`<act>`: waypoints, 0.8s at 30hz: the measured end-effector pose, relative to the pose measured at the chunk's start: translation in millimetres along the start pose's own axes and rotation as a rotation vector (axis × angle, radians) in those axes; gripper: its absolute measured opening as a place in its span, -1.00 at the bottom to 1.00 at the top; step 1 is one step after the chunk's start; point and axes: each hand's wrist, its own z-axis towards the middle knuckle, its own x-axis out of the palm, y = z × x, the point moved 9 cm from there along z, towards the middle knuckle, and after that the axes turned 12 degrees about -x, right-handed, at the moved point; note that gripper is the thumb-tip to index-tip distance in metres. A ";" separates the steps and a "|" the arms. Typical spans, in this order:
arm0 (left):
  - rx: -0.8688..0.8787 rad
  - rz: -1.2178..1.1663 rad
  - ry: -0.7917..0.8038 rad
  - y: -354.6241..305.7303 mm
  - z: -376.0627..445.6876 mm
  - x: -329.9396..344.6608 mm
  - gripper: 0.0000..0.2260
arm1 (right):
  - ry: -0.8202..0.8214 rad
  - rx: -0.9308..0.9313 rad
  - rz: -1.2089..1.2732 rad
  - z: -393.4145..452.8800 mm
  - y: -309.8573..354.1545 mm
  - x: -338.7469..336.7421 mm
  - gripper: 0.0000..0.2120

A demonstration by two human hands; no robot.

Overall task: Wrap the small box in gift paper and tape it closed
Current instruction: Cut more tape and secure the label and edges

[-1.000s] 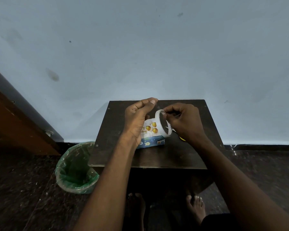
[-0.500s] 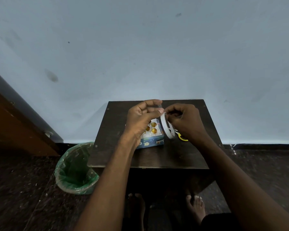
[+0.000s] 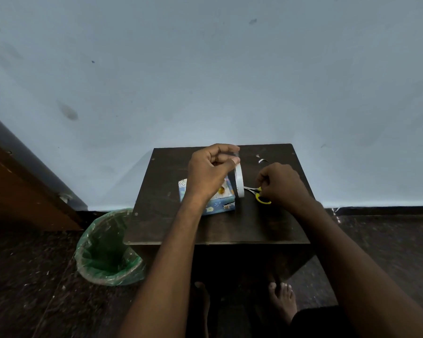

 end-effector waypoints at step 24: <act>0.019 0.099 -0.016 2.2 1.6 1.5 -0.74 | -0.098 -0.172 0.273 -8.4 8.5 -44.3 -0.75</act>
